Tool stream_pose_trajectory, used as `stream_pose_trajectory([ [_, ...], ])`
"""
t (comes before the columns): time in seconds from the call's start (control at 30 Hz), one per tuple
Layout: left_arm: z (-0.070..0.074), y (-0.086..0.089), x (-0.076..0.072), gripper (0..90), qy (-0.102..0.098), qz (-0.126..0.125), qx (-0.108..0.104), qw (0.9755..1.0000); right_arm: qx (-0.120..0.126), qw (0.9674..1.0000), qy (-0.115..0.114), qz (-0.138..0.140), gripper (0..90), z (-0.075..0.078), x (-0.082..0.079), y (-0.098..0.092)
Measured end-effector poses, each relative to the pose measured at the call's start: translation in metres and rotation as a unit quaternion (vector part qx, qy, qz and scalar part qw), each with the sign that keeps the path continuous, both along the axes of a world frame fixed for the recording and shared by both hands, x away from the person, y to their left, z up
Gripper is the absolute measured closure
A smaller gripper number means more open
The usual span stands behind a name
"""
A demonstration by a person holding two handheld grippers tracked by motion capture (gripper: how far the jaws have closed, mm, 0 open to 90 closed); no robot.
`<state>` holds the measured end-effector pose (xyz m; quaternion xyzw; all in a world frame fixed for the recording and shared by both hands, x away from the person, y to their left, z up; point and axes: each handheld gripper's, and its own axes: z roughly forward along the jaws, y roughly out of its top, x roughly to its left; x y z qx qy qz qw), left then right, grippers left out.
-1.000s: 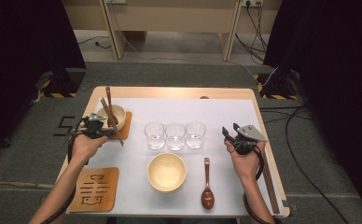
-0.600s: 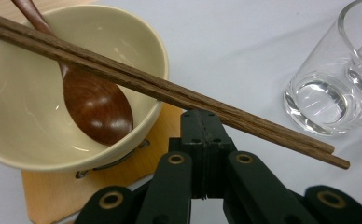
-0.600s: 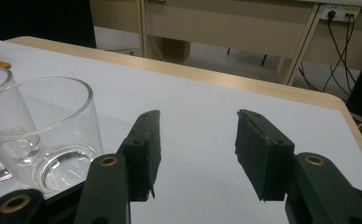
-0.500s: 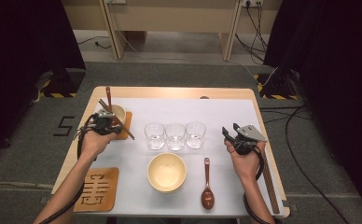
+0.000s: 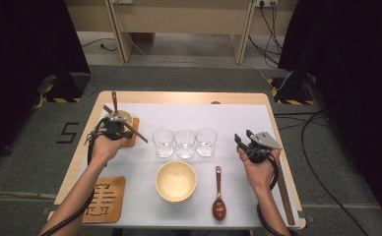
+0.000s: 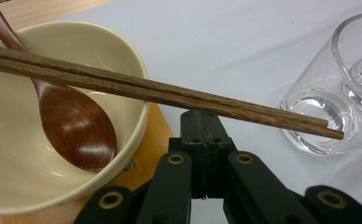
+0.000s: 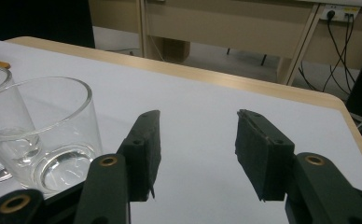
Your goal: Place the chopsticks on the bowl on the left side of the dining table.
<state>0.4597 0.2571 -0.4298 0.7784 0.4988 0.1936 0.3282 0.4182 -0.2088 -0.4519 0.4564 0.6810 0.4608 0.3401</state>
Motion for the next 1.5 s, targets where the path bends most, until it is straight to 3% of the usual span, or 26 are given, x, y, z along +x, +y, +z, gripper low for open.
stream_pose_trajectory([
  [0.47, 0.001, 0.0, 0.001, 88.7, -0.005, 0.004, -0.009, 0.9999, -0.003, 1.0, -0.006, 0.002, 50.6, 0.0, 0.001, -0.001],
  [0.7, 0.014, 0.019, 0.002, 88.8, -0.024, 0.018, -0.019, 0.9994, 0.0, 1.0, -0.007, 0.003, 50.6, 0.001, 0.001, -0.001],
  [0.93, 0.026, 0.032, 0.03, 88.8, -0.037, 0.044, -0.003, 0.9983, 0.001, 1.0, -0.006, 0.003, 50.7, 0.001, 0.001, 0.0],
  [1.1, 0.023, 0.035, 0.055, 88.9, -0.036, 0.059, 0.025, 0.9973, 0.002, 1.0, -0.007, 0.003, 50.7, 0.001, 0.001, -0.001],
  [1.23, 0.021, 0.038, 0.071, 88.8, -0.033, 0.071, 0.032, 0.9964, 0.002, 1.0, -0.006, 0.004, 50.7, 0.002, 0.0, -0.002],
  [1.5, 0.016, 0.041, 0.087, 88.9, -0.021, 0.085, 0.05, 0.995, 0.004, 1.0, -0.007, 0.004, 50.7, 0.002, 0.001, -0.002],
])
